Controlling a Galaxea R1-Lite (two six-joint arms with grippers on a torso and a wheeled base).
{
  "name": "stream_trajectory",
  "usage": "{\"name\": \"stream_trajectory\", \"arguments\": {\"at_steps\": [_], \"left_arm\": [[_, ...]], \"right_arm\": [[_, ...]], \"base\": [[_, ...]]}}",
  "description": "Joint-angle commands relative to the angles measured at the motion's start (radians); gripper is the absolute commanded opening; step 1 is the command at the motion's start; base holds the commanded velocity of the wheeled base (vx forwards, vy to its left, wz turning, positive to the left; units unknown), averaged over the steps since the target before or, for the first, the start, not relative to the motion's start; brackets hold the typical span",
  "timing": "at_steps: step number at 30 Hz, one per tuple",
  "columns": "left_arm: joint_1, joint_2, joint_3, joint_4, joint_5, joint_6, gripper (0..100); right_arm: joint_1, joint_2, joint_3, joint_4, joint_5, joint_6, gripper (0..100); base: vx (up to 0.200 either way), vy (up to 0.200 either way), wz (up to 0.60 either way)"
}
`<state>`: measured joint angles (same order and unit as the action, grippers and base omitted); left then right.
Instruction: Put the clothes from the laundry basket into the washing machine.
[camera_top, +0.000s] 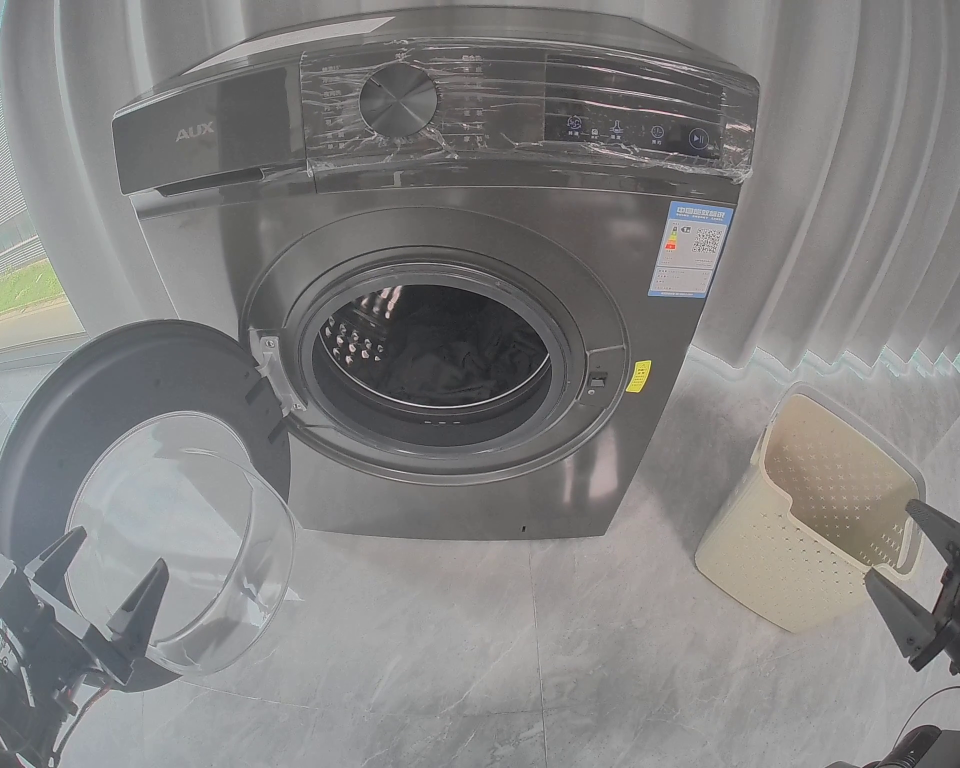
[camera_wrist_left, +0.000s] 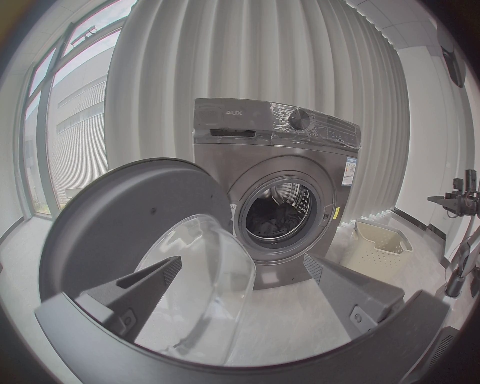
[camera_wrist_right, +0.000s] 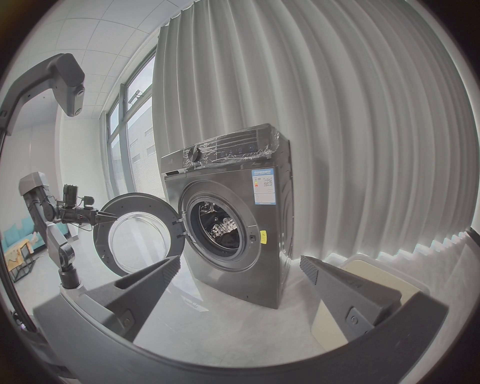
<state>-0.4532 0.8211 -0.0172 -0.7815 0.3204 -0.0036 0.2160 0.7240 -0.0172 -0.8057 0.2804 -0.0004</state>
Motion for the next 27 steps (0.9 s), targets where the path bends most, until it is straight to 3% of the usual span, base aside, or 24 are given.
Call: {"name": "stream_trajectory", "arguments": {"at_steps": [1, 4, 8, 11, 15, 16, 19, 20, 23, 25, 26, 27], "left_arm": [[0.091, -0.23, 0.017, 0.146, -0.001, -0.019, 100], [0.136, -0.303, 0.017, 0.186, -0.004, -0.012, 100], [0.183, -0.372, 0.017, 0.249, -0.009, -0.012, 100], [0.191, -0.407, 0.017, 0.297, -0.011, -0.019, 100], [0.212, -0.448, 0.017, 0.347, -0.015, -0.041, 100], [0.231, -0.476, 0.017, 0.375, -0.018, -0.044, 100], [0.252, -0.52, 0.017, 0.442, -0.032, -0.039, 100], [0.274, -0.576, 0.017, 0.513, -0.066, -0.033, 100], [0.33, -0.692, 0.017, 0.634, -0.146, -0.026, 100], [0.346, -0.738, 0.017, 0.712, -0.19, -0.022, 100], [0.346, -0.731, 0.017, 0.723, -0.187, -0.032, 100], [0.347, -0.727, 0.017, 0.72, -0.17, -0.033, 100]], "right_arm": [[-0.089, -0.314, 0.017, 0.169, 0.0, -0.012, 100], [-0.116, -0.411, 0.017, 0.257, 0.0, -0.013, 100], [-0.161, -0.511, 0.017, 0.324, 0.002, -0.021, 100], [-0.19, -0.588, 0.017, 0.359, 0.008, -0.056, 100], [-0.193, -0.687, 0.017, 0.525, 0.034, -0.052, 100], [-0.202, -0.723, 0.017, 0.614, 0.052, -0.05, 100], [-0.205, -0.724, 0.017, 0.683, 0.06, -0.055, 100], [-0.205, -0.724, 0.017, 0.721, 0.052, -0.047, 100], [-0.205, -0.724, 0.017, 0.729, -0.024, -0.039, 100], [-0.205, -0.724, 0.017, 0.732, -0.125, -0.046, 100], [-0.205, -0.724, 0.017, 0.734, -0.17, -0.047, 100], [-0.205, -0.724, 0.017, 0.755, -0.248, -0.049, 100]], "base": [[-0.2, 0.0, 0.0], [-0.2, 0.0, 0.0], [0.0, 0.0, 0.0], [0.0, 0.0, 0.0], [-0.1, 0.0, 0.0], [-0.2, 0.0, 0.0], [-0.2, 0.0, 0.0], [0.0, 0.0, 0.0], [0.0, 0.0, 0.0], [0.0, 0.0, 0.0], [0.0, 0.0, 0.0], [0.0, 0.0, 0.0]]}}
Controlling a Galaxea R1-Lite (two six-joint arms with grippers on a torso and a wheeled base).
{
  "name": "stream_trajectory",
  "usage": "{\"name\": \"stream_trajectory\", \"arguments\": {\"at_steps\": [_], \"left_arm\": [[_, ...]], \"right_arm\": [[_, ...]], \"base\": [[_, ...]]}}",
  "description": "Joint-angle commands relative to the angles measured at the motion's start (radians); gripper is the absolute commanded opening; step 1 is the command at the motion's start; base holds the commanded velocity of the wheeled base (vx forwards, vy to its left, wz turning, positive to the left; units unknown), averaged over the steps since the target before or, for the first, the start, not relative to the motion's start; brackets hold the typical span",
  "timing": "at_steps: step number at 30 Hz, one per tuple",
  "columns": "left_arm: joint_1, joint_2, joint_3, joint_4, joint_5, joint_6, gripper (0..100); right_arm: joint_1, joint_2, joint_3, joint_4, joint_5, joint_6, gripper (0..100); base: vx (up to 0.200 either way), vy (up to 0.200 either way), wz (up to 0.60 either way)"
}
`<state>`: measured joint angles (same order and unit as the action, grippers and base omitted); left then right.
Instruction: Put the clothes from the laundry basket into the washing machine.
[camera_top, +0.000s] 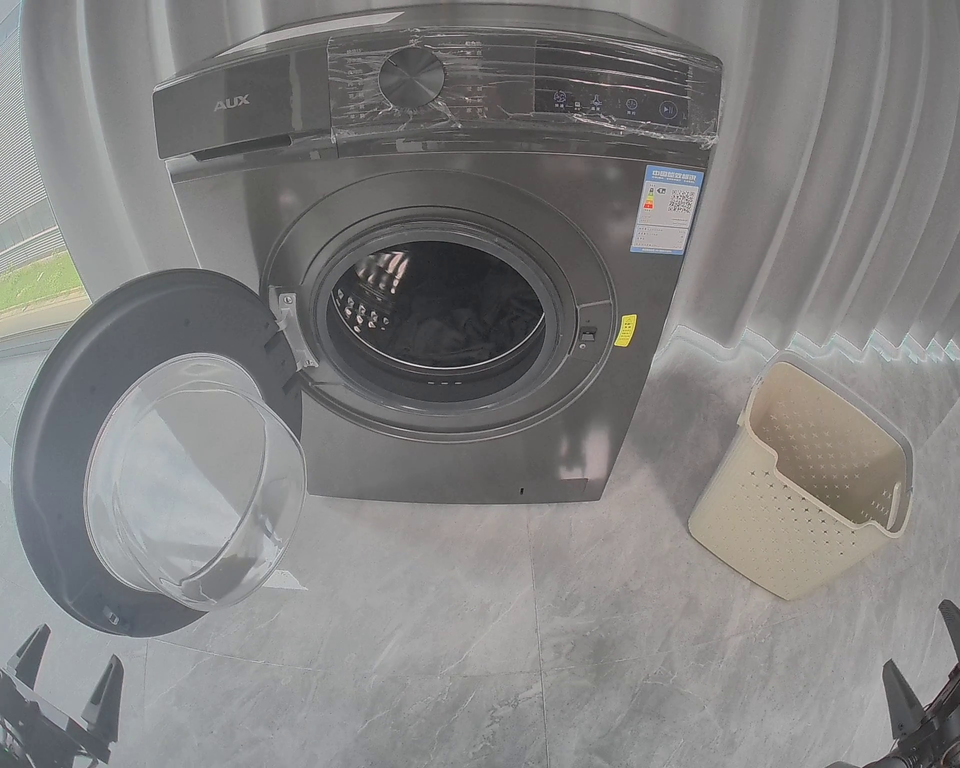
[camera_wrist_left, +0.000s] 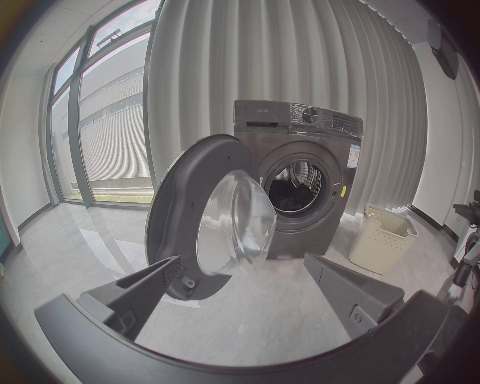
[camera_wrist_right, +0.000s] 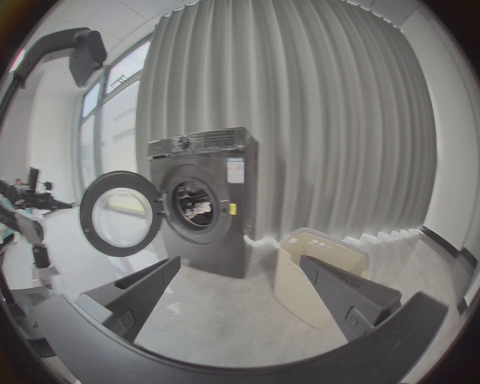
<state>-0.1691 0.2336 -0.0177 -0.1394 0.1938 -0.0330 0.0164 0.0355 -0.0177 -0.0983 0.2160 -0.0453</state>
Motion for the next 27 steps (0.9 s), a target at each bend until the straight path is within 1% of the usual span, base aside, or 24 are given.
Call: {"name": "stream_trajectory", "arguments": {"at_steps": [1, 2, 3, 4, 5, 6, 7, 8, 9, 12, 14, 15, 16, 17, 18, 19, 20, 21, 22, 27], "left_arm": [[0.063, -0.14, 0.018, 0.078, -0.04, -0.004, 100], [0.071, -0.14, 0.018, 0.075, -0.005, -0.001, 100], [0.082, -0.14, 0.018, 0.075, 0.009, 0.01, 100], [0.094, -0.14, 0.018, 0.075, 0.012, 0.016, 100], [0.1, -0.14, 0.018, 0.075, 0.013, 0.018, 100], [0.149, -0.162, 0.018, 0.075, 0.003, 0.033, 100], [0.171, -0.183, 0.018, 0.078, -0.007, 0.042, 100], [0.191, -0.223, 0.018, 0.076, -0.027, 0.061, 100], [0.188, -0.221, 0.016, 0.078, -0.034, 0.058, 100], [0.181, -0.209, 0.016, 0.078, -0.037, 0.041, 100], [0.181, -0.209, 0.016, 0.078, -0.037, 0.041, 100], [0.175, -0.226, 0.016, 0.08, -0.05, 0.008, 100], [0.175, -0.226, 0.016, 0.08, -0.05, 0.008, 100], [0.175, -0.231, 0.016, 0.08, -0.06, -0.012, 100], [0.175, -0.231, 0.016, 0.08, -0.062, -0.012, 100], [0.175, -0.231, 0.016, 0.078, -0.077, -0.012, 100], [0.175, -0.231, 0.016, 0.078, -0.08, -0.007, 100], [0.175, -0.231, 0.016, 0.078, -0.082, -0.013, 100], [0.175, -0.231, 0.018, 0.075, -0.08, -0.027, 100], [0.175, -0.231, 0.018, 0.073, -0.077, -0.024, 100]], "right_arm": [[-0.007, -0.036, 0.018, 0.051, -0.194, -0.001, 100], [-0.007, -0.036, 0.018, 0.069, -0.247, 0.025, 100], [-0.007, -0.036, 0.018, 0.071, -0.236, 0.035, 100], [-0.009, -0.036, 0.018, 0.088, -0.224, 0.038, 100], [-0.01, -0.034, 0.018, 0.089, -0.224, 0.038, 100], [-0.009, -0.034, 0.018, 0.091, -0.216, 0.039, 100], [-0.007, -0.036, 0.018, 0.092, -0.216, 0.041, 100], [-0.007, -0.036, 0.018, 0.092, -0.213, 0.035, 100], [-0.007, -0.034, 0.018, 0.091, -0.213, 0.038, 100], [-0.009, -0.034, 0.018, 0.091, -0.213, 0.038, 100], [-0.009, -0.034, 0.018, 0.091, -0.213, 0.038, 100], [-0.007, -0.034, 0.018, 0.091, -0.213, 0.041, 100], [-0.007, -0.034, 0.018, 0.091, -0.213, 0.041, 100], [-0.007, -0.034, 0.018, 0.091, -0.213, 0.042, 100], [-0.007, -0.034, 0.018, 0.091, -0.213, 0.042, 100], [-0.007, -0.034, 0.018, 0.091, -0.213, 0.039, 100], [-0.007, -0.034, 0.018, 0.091, -0.213, 0.039, 100], [-0.007, -0.034, 0.018, 0.091, -0.213, 0.039, 100], [-0.007, -0.034, 0.018, 0.091, -0.213, 0.041, 100], [-0.007, -0.036, 0.018, 0.091, -0.213, 0.042, 100]], "base": [[0.0, 0.0, 0.0], [0.0, 0.0, 0.0], [0.0, 0.0, 0.0], [0.0, 0.0, 0.0], [0.0, 0.0, 0.0], [0.0, 0.0, 0.0], [0.0, 0.0, 0.0], [0.0, 0.0, 0.0], [0.0, 0.0, 0.0], [0.0, 0.0, 0.0], [0.0, 0.0, 0.0], [0.0, 0.0, 0.0], [0.0, 0.0, 0.0], [-0.2, 0.0, 0.0], [-0.2, 0.0, 0.0], [-0.2, 0.0, 0.0], [-0.2, 0.0, 0.0], [-0.2, 0.0, 0.0], [-0.2, 0.0, 0.0], [0.0, 0.0, 0.0]]}}
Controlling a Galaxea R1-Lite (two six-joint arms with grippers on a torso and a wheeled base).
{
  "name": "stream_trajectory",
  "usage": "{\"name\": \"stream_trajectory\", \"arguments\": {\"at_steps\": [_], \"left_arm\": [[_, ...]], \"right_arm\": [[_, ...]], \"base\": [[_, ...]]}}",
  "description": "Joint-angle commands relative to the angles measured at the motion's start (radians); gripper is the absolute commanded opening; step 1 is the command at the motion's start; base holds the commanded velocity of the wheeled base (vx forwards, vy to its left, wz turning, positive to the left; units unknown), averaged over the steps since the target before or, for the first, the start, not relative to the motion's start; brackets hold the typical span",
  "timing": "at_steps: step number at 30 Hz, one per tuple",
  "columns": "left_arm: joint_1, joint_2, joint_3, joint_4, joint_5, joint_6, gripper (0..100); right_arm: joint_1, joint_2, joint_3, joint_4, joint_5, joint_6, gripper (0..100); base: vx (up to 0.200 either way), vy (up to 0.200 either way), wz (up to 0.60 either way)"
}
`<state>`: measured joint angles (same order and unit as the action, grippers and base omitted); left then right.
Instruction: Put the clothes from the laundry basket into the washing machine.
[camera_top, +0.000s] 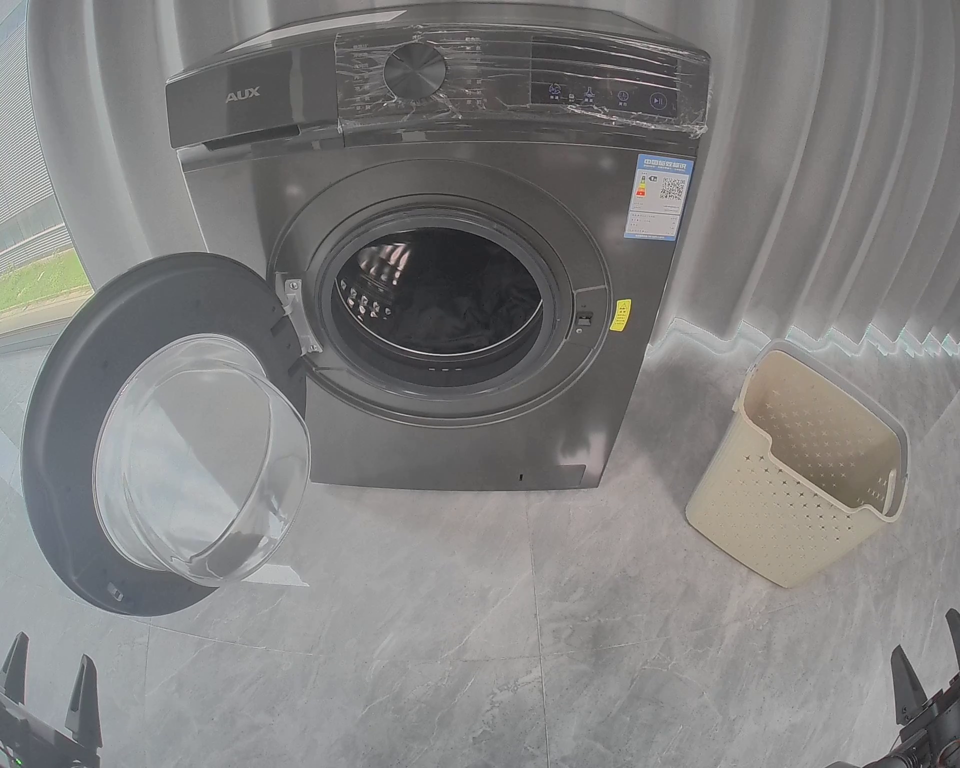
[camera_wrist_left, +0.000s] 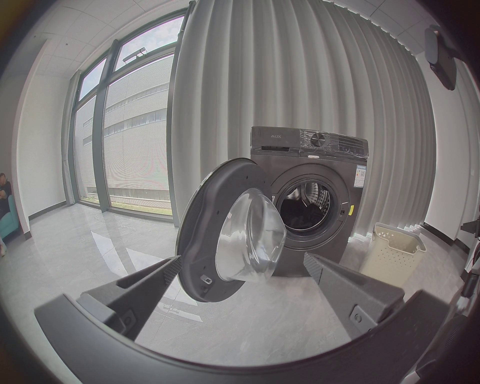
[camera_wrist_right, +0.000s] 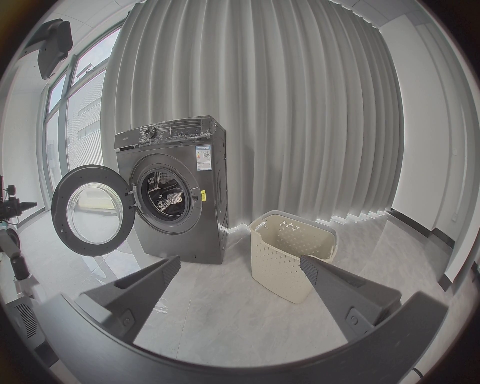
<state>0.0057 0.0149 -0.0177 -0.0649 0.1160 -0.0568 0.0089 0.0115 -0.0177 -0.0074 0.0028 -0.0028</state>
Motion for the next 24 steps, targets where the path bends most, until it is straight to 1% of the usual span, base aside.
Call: {"name": "stream_trajectory", "arguments": {"at_steps": [1, 10, 12, 19, 24], "left_arm": [[0.0, -0.012, 0.018, -0.001, 0.001, -0.005, 100], [0.0, -0.012, 0.018, -0.001, 0.001, 0.0, 100], [0.0, -0.012, 0.018, -0.001, 0.001, 0.003, 100], [0.0, -0.012, 0.018, -0.001, 0.001, -0.003, 100], [0.0, -0.012, 0.018, -0.001, -0.001, -0.008, 100]], "right_arm": [[0.0, -0.011, 0.018, 0.0, 0.0, 0.0, 100], [0.0, -0.011, 0.018, 0.0, 0.0, 0.0, 100], [0.0, -0.011, 0.018, 0.0, 0.0, 0.0, 100], [0.0, -0.011, 0.018, 0.0, 0.0, -0.002, 100], [0.0, -0.011, 0.018, 0.0, 0.0, 0.0, 100]], "base": [[0.0, 0.0, 0.0], [0.0, 0.2, 0.0], [0.0, 0.0, 0.0], [0.0, 0.0, 0.0], [0.0, 0.2, 0.0]]}}
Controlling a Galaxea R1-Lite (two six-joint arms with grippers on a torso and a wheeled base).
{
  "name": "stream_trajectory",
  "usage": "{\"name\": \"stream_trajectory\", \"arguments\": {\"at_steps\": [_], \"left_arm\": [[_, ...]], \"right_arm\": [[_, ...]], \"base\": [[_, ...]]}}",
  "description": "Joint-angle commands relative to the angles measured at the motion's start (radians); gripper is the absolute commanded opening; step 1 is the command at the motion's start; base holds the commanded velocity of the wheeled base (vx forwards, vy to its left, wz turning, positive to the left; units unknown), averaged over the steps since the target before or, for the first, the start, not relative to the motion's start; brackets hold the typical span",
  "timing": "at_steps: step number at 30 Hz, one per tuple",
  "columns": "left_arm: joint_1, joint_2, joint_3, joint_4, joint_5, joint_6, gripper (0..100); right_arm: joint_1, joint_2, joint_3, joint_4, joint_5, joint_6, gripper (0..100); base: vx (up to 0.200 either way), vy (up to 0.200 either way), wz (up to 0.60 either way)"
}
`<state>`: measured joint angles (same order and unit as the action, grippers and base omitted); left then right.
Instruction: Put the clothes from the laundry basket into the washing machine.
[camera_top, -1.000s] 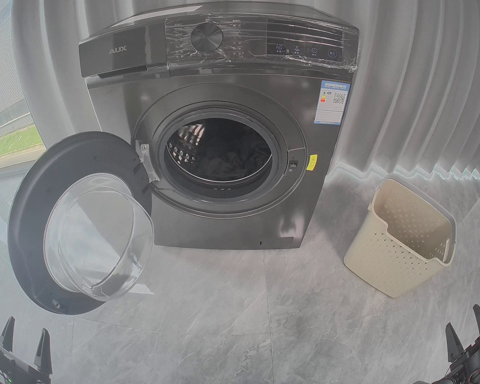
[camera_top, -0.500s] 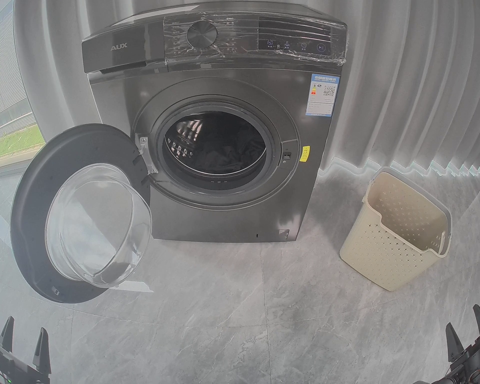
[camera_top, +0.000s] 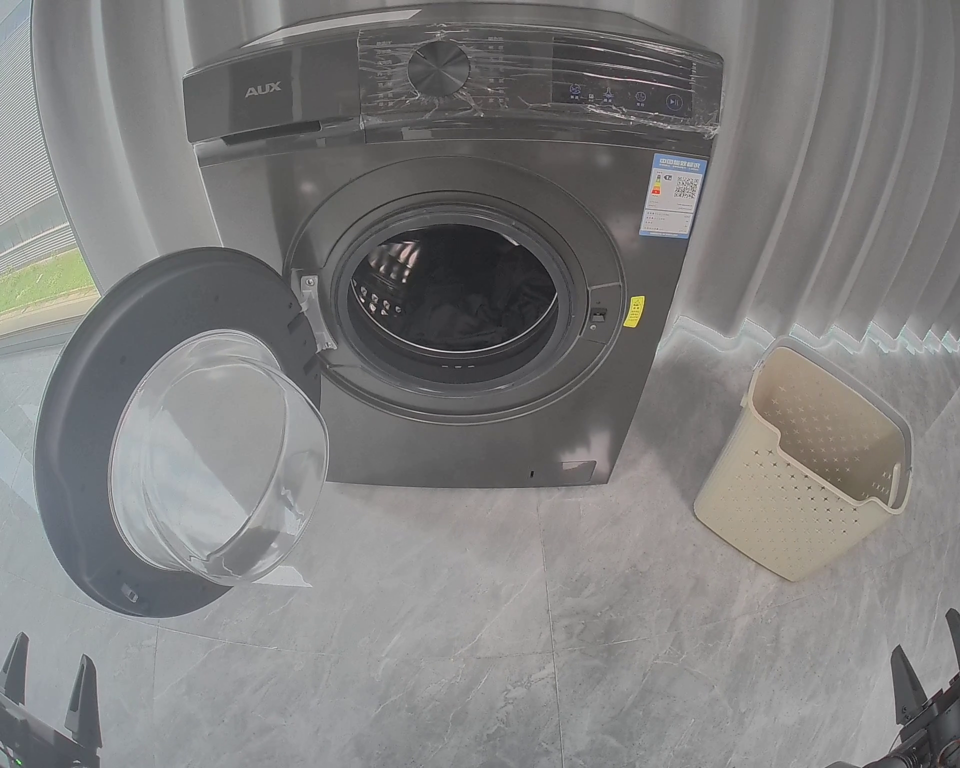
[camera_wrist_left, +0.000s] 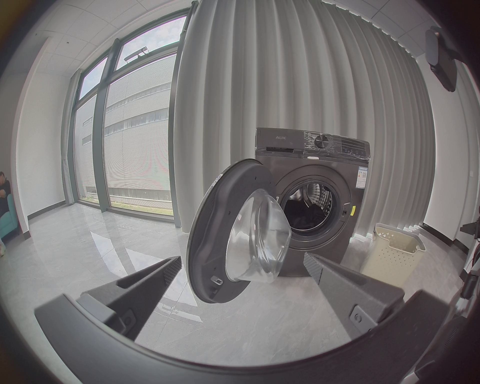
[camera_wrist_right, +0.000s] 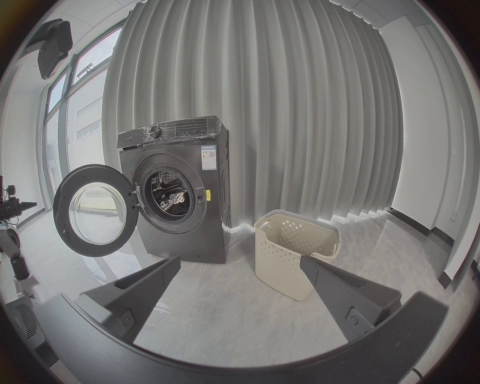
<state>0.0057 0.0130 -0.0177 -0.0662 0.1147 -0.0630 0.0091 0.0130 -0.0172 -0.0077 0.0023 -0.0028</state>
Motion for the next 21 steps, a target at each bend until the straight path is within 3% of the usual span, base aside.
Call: {"name": "stream_trajectory", "arguments": {"at_steps": [1, 4, 8, 17, 21], "left_arm": [[0.0, -0.01, 0.018, -0.001, 0.0, 0.0, 100], [0.0, -0.01, 0.018, 0.0, 0.0, 0.005, 100], [0.0, -0.01, 0.018, -0.001, 0.003, 0.009, 100], [0.0, -0.01, 0.018, 0.0, 0.003, 0.017, 100], [0.0, -0.01, 0.018, 0.0, 0.003, 0.015, 100]], "right_arm": [[0.0, -0.013, 0.017, 0.0, 0.001, 0.0, 100], [0.0, -0.013, 0.017, 0.0, -0.001, -0.002, 100], [0.0, -0.013, 0.017, 0.002, 0.001, -0.003, 100], [0.0, -0.013, 0.017, 0.0, -0.001, -0.003, 100], [0.0, -0.013, 0.017, 0.002, -0.001, -0.002, 100]], "base": [[0.0, 0.2, 0.0], [0.0, 0.2, 0.0], [0.0, 0.0, 0.0], [0.0, 0.0, 0.6], [0.0, 0.0, 0.0]]}}
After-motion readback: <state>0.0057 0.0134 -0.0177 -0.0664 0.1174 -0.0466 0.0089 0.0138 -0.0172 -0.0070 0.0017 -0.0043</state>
